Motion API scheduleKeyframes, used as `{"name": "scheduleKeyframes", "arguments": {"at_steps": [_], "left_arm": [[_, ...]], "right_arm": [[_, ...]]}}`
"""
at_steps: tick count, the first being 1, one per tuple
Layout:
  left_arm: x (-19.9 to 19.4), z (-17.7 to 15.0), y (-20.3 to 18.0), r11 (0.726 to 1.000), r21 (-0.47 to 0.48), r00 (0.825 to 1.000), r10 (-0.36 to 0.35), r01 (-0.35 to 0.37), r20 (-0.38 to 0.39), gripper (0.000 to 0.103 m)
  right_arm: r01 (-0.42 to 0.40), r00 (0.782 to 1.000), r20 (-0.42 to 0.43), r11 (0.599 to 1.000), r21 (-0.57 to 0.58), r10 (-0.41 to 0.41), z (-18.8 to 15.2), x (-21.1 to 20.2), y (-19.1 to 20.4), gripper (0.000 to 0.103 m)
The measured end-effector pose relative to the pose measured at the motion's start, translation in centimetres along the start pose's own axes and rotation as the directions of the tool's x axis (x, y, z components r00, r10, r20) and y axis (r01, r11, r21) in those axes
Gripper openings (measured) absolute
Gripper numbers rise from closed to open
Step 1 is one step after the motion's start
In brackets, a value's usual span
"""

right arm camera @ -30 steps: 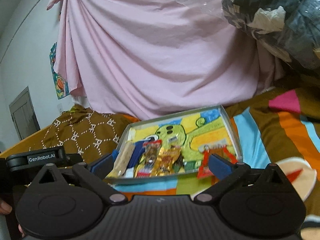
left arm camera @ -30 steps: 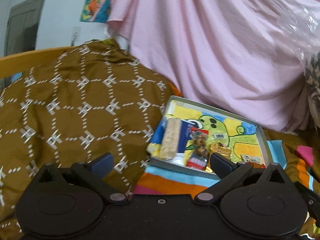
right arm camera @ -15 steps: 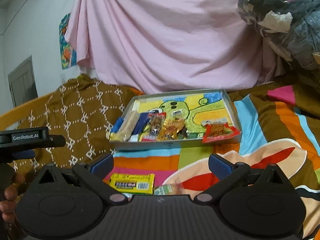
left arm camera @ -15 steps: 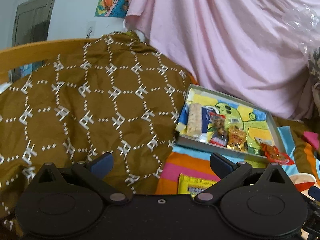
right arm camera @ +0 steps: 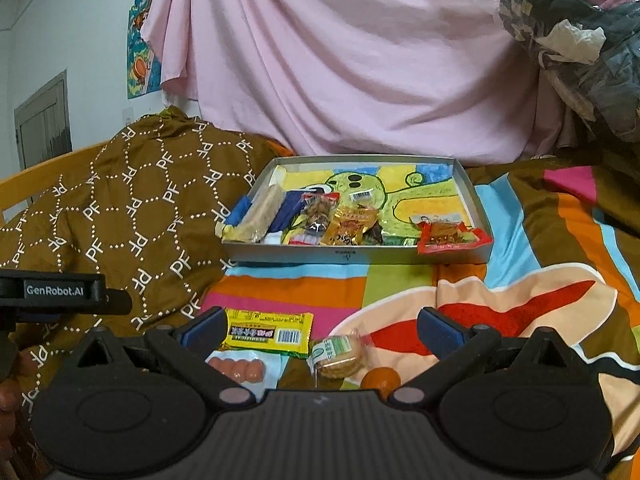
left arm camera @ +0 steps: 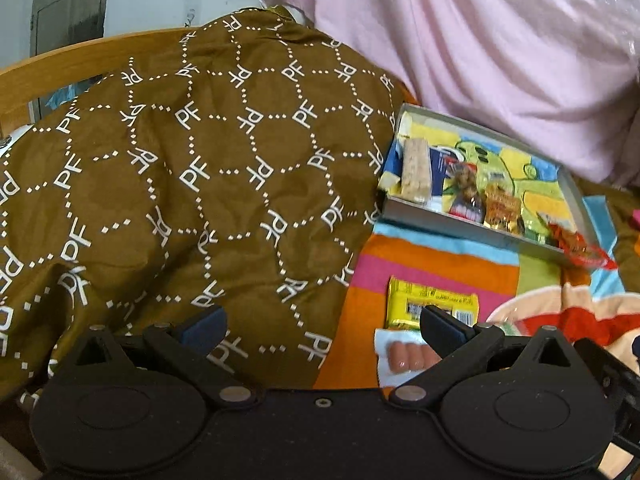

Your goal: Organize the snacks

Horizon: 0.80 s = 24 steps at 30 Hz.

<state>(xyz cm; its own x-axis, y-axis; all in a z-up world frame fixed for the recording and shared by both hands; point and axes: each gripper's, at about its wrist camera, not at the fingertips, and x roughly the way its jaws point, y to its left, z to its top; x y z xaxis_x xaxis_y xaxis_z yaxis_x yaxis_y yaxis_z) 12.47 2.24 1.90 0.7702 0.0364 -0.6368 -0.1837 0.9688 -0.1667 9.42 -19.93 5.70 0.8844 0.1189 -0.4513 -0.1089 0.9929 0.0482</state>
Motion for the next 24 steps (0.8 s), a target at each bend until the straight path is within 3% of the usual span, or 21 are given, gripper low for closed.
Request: {"name": "scheduleKeyframes", "arguments": {"at_steps": [6,13,24], "left_arm": [[-0.4,-1.0,-0.4,0.999,0.044,1.000,0.019,-0.019,-0.011,0.102],[-1.3,-1.9,-1.1,0.989,0.135,0.998,0.053,-0.056,0.026,0.102],[-2.2,-2.3,-0.7,0.990,0.125,0.997,0.066,-0.069,0.031,0.102]], "right_arm": [[0.005,1.000,-0.017,1.000,-0.005,-0.005,-0.4,-0.3,0.4,0.103],[0.017,1.000,-0.023,1.000,0.006,-0.017,-0.8,-1.0,0.3,0.103],[0.045,0.999,-0.019,0.999,0.002,-0.045,-0.9,-2.0,0.2,0.103]]}}
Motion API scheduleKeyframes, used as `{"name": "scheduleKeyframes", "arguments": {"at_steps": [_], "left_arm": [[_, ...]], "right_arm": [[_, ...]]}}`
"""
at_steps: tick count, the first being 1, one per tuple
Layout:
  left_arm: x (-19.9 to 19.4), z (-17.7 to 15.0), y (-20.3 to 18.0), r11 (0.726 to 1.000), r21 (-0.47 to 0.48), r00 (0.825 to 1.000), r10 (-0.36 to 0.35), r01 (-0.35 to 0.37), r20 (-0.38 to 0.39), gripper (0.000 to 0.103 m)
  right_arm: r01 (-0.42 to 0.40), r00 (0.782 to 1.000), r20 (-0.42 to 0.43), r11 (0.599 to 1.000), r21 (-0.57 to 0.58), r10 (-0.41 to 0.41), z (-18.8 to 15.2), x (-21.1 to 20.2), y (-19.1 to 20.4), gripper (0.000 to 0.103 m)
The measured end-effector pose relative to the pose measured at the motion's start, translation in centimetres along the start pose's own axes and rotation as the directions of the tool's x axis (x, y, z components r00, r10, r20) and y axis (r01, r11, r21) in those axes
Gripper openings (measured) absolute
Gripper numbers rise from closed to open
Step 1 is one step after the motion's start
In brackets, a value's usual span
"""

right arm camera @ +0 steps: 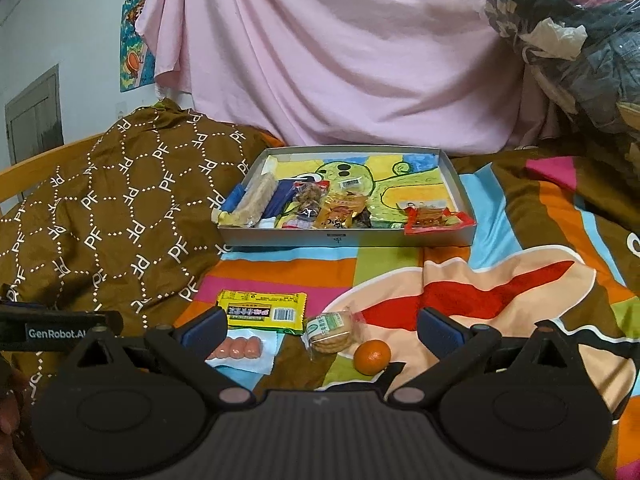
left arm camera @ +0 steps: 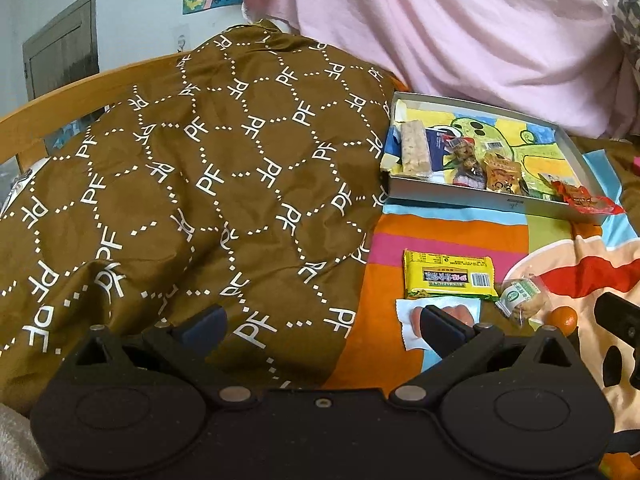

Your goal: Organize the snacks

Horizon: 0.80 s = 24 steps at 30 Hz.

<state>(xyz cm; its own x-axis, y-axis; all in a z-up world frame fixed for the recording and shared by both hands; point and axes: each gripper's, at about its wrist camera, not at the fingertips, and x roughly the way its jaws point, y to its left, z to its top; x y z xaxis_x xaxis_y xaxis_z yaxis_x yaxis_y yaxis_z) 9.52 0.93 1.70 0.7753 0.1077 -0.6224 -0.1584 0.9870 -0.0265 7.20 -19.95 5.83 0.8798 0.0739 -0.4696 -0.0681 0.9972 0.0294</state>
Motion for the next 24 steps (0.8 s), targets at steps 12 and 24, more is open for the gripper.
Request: {"name": "scheduleKeyframes", "arguments": {"at_steps": [12,24], "left_arm": [[0.4,0.2,-0.5,1.000,0.020,1.000,-0.017,0.017,-0.017,0.102],[1.2,0.9,-1.4,0.997,0.055,0.998,-0.052,0.053,-0.017,0.102]], "right_arm": [[0.003,0.997,-0.072,0.996,-0.090,-0.009,0.9,0.2,-0.1,0.103],[-0.067,0.981,-0.192,0.987,-0.145,0.038,1.0,1.4,0.6,0.103]]}}
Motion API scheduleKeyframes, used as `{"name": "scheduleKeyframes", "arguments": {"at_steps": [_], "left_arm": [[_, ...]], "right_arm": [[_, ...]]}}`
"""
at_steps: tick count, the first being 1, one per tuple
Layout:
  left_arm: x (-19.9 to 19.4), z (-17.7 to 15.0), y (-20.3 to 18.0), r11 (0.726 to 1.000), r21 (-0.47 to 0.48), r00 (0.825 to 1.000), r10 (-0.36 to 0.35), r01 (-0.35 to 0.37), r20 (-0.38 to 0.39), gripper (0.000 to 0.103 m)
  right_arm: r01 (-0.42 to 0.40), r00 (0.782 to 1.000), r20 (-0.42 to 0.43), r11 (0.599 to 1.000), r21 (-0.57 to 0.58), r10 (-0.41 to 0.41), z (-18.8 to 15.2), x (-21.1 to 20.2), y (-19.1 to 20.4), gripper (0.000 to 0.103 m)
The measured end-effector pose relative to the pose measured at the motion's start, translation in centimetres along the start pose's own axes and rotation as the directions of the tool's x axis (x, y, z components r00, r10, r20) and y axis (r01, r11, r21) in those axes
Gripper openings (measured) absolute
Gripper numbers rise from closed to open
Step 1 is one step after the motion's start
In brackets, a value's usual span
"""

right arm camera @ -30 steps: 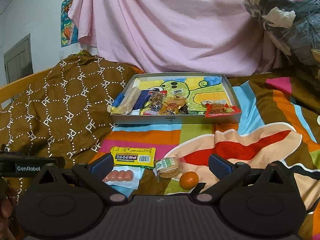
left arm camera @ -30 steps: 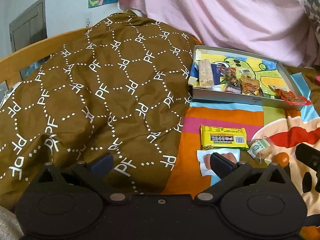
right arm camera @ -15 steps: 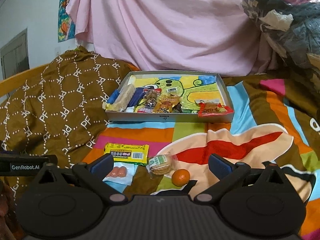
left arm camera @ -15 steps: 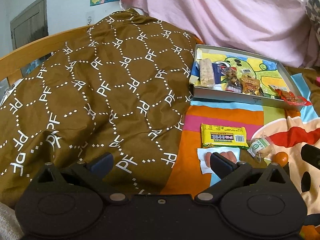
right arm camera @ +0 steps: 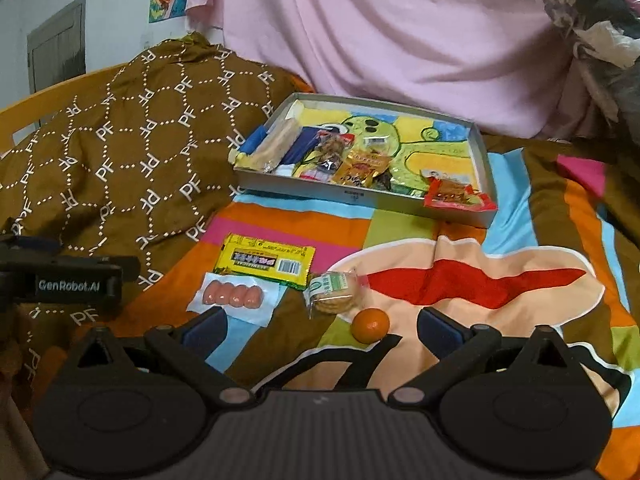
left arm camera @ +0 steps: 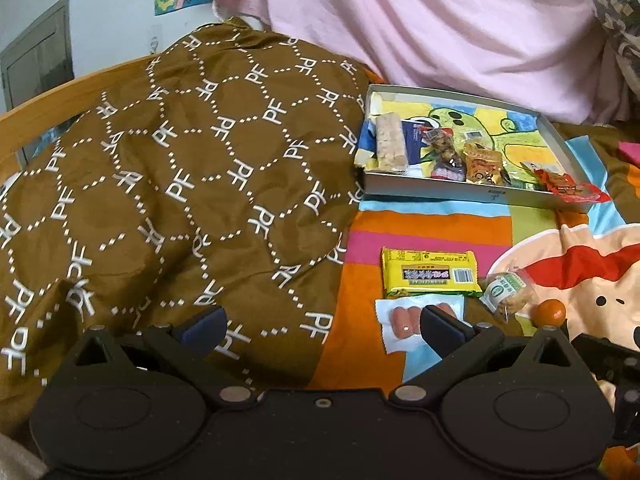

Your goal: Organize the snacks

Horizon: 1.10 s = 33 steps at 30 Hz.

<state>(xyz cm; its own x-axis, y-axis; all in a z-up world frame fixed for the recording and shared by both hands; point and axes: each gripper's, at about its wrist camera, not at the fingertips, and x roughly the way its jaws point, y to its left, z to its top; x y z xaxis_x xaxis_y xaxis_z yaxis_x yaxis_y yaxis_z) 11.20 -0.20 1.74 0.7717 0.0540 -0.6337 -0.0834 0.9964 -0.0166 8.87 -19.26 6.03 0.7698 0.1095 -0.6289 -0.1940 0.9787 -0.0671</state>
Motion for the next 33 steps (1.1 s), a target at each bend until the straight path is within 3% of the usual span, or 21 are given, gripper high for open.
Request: {"name": "scheduleKeyframes", "arguments": {"at_steps": [5,11,16,20,26,30,33], "left_arm": [[1.0,0.9,-0.5,0.998,0.050,1.000,-0.027,0.026,0.011,0.102],[2.5,2.2,-0.5,0.996,0.037,0.996,-0.085,0.084,0.017,0.102],[3.9,2.7,-1.0,0.989,0.074,0.992,-0.127,0.127,0.000,0.102],[4.8,2.9,-1.9,0.972,0.178,0.987,-0.157,0.151,0.022,0.102],[6.6,2.8,-3.4,0.925,0.326,0.977,-0.213,0.194,0.021,0.102],[8.2,2.9,-3.5,0.922,0.293,0.966,-0.259,0.253,-0.018,0.102],[9.5,3.0,-3.8,0.920,0.262,0.956,-0.289,0.291,-0.046,0.102]], "right_arm": [[-0.010,1.000,-0.014,1.000,-0.015,0.010,0.4,0.6,-0.2,0.103],[-0.025,0.999,-0.036,0.999,-0.029,0.024,0.6,1.5,-0.4,0.103],[-0.043,0.998,-0.045,0.993,-0.105,0.038,1.1,1.9,-0.9,0.103],[-0.034,0.999,-0.043,0.988,-0.152,0.028,1.6,2.6,-2.2,0.103],[-0.073,0.995,-0.083,0.985,-0.153,0.061,2.2,4.7,-4.7,0.103],[-0.116,0.987,-0.132,0.980,-0.162,0.095,2.4,6.8,-5.8,0.103],[-0.126,0.981,-0.171,0.962,-0.242,0.086,2.4,8.5,-5.6,0.103]]}}
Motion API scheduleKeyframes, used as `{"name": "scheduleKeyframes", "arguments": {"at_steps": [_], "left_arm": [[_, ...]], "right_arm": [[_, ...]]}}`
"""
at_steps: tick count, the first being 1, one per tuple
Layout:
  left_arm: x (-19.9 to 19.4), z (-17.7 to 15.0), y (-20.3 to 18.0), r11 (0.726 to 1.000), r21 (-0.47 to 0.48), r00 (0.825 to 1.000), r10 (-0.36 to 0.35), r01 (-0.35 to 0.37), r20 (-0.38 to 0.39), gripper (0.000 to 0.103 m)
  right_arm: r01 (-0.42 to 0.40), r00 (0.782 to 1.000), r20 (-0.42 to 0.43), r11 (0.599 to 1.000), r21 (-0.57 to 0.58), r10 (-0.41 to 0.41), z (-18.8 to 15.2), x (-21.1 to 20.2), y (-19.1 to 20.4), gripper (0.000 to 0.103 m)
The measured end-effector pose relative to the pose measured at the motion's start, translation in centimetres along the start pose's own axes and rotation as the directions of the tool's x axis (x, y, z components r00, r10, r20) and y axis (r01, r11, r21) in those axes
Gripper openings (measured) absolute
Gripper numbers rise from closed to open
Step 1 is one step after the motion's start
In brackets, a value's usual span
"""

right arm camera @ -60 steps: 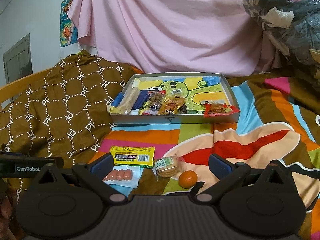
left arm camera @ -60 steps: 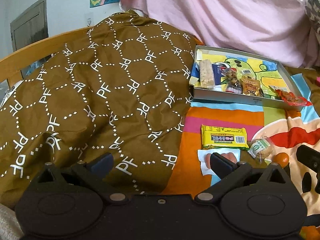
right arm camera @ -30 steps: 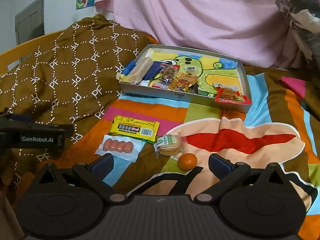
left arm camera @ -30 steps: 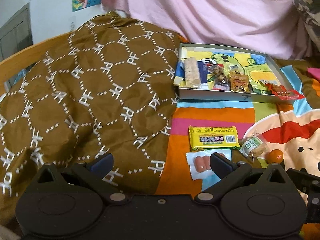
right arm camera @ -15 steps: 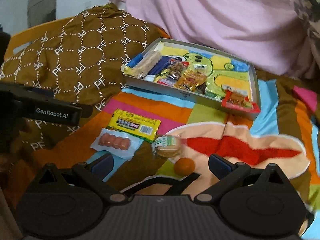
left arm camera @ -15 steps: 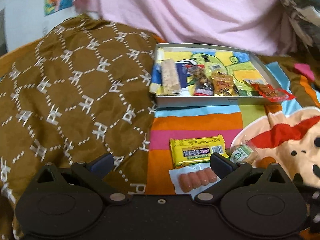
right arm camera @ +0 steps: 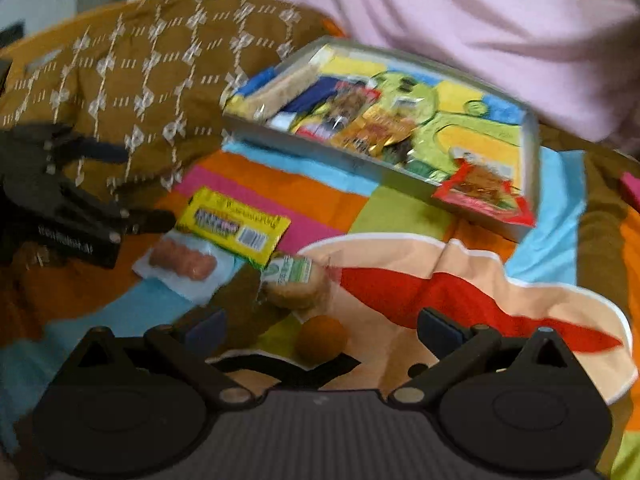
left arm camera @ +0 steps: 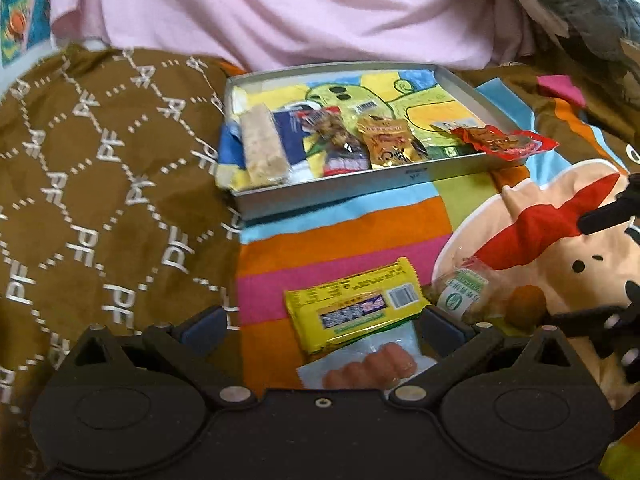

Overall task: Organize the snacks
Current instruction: 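Grasp the clear cookie bag with the left tool while the right tool grasps the orange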

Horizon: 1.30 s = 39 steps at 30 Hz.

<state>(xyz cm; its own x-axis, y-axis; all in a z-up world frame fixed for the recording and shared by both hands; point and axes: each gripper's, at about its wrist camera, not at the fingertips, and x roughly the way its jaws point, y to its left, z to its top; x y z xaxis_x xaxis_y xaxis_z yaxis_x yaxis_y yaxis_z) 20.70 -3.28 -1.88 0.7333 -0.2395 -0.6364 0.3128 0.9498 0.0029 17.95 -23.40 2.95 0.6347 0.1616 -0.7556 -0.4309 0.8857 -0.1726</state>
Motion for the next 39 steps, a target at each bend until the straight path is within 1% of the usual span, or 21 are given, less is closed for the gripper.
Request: {"name": "scheduleKeyframes", "arguments": {"at_steps": [3,5,7,9,11,13,16,19,20,23,25,26,27,29,31,32,35,36,37,38,39], "left_arm": [[1.1,0.3,-0.3,1.000,0.002,1.000,-0.010,0.010,0.005,0.102],[1.7,0.5,-0.7,0.999,0.032,0.999,-0.021,0.020,0.025,0.102],[2.3,0.7,-1.2,0.996,0.074,0.997,-0.055,0.052,0.049,0.102],[2.9,0.9,-1.8,0.986,0.121,0.991,-0.119,0.111,0.060,0.102],[3.7,1.0,-2.3,0.973,0.153,0.982,-0.182,0.171,0.056,0.102],[4.5,1.1,-2.9,0.957,0.183,0.971,-0.236,0.224,0.045,0.102],[5.4,1.3,-3.7,0.932,0.224,0.954,-0.299,0.285,0.032,0.102],[6.4,1.5,-4.5,0.904,0.260,0.937,-0.350,0.339,-0.004,0.102],[6.8,1.6,-4.7,0.897,0.269,0.933,-0.359,0.350,-0.017,0.100],[7.8,1.8,-5.1,0.878,0.267,0.916,-0.399,0.397,-0.049,0.095],[8.2,2.0,-5.1,0.869,0.260,0.905,-0.421,0.420,-0.055,0.092],[8.3,2.2,-5.1,0.863,0.261,0.899,-0.433,0.432,-0.058,0.088],[8.5,2.3,-5.1,0.854,0.261,0.891,-0.448,0.449,-0.067,0.082],[8.8,2.6,-5.1,0.835,0.254,0.872,-0.478,0.488,-0.101,0.077],[9.0,2.7,-5.2,0.815,0.249,0.852,-0.507,0.523,-0.130,0.075],[9.1,2.7,-5.2,0.807,0.251,0.845,-0.515,0.534,-0.144,0.075],[9.3,2.7,-5.1,0.799,0.243,0.835,-0.525,0.551,-0.165,0.071],[9.4,2.8,-5.0,0.799,0.233,0.832,-0.527,0.554,-0.172,0.068],[9.6,2.8,-4.9,0.802,0.222,0.831,-0.524,0.555,-0.183,0.065],[9.8,2.9,-4.9,0.807,0.217,0.834,-0.516,0.550,-0.195,0.061],[10.0,3.0,-4.9,0.809,0.215,0.835,-0.510,0.547,-0.204,0.060]], "right_arm": [[0.015,1.000,-0.013,0.993,-0.116,-0.016,0.0,1.2,0.5,0.103],[0.025,0.999,-0.015,0.987,-0.158,-0.028,0.0,1.8,0.6,0.103],[0.026,0.999,-0.029,0.986,-0.162,-0.031,0.1,2.4,0.2,0.103],[-0.011,0.998,-0.062,0.990,-0.143,0.002,0.2,2.8,-0.3,0.101],[-0.039,0.996,-0.087,0.990,-0.133,0.027,0.1,3.1,-0.7,0.100],[-0.039,0.995,-0.097,0.988,-0.150,0.024,0.0,3.4,-0.7,0.099],[-0.056,0.992,-0.124,0.982,-0.180,0.034,-0.3,3.7,-0.4,0.094],[-0.081,0.985,-0.165,0.978,-0.191,0.049,-0.7,4.3,0.1,0.087],[-0.088,0.983,-0.173,0.976,-0.197,0.054,-0.8,4.4,0.3,0.084],[-0.104,0.981,-0.181,0.976,-0.191,0.070,-0.9,4.6,0.5,0.078],[-0.114,0.980,-0.183,0.977,-0.178,0.081,-0.9,4.7,0.4,0.075],[-0.117,0.979,-0.184,0.978,-0.171,0.085,-0.9,4.8,0.3,0.074],[-0.121,0.979,-0.186,0.979,-0.166,0.089,-0.9,4.8,0.2,0.073],[-0.129,0.977,-0.190,0.980,-0.151,0.099,-1.0,4.9,0.0,0.071],[-0.133,0.976,-0.189,0.981,-0.143,0.105,-1.0,5.0,-0.2,0.070],[-0.134,0.976,-0.187,0.981,-0.140,0.107,-1.0,5.0,-0.3,0.068],[-0.139,0.976,-0.186,0.982,-0.128,0.114,-1.0,4.9,-0.3,0.061],[-0.138,0.976,-0.185,0.982,-0.125,0.114,-1.0,4.9,-0.3,0.060],[-0.137,0.976,-0.184,0.983,-0.122,0.113,-1.0,4.9,-0.4,0.058],[-0.135,0.977,-0.183,0.984,-0.119,0.112,-1.0,4.9,-0.4,0.056],[-0.133,0.977,-0.182,0.984,-0.115,0.111,-0.9,4.9,-0.4,0.056]]}}
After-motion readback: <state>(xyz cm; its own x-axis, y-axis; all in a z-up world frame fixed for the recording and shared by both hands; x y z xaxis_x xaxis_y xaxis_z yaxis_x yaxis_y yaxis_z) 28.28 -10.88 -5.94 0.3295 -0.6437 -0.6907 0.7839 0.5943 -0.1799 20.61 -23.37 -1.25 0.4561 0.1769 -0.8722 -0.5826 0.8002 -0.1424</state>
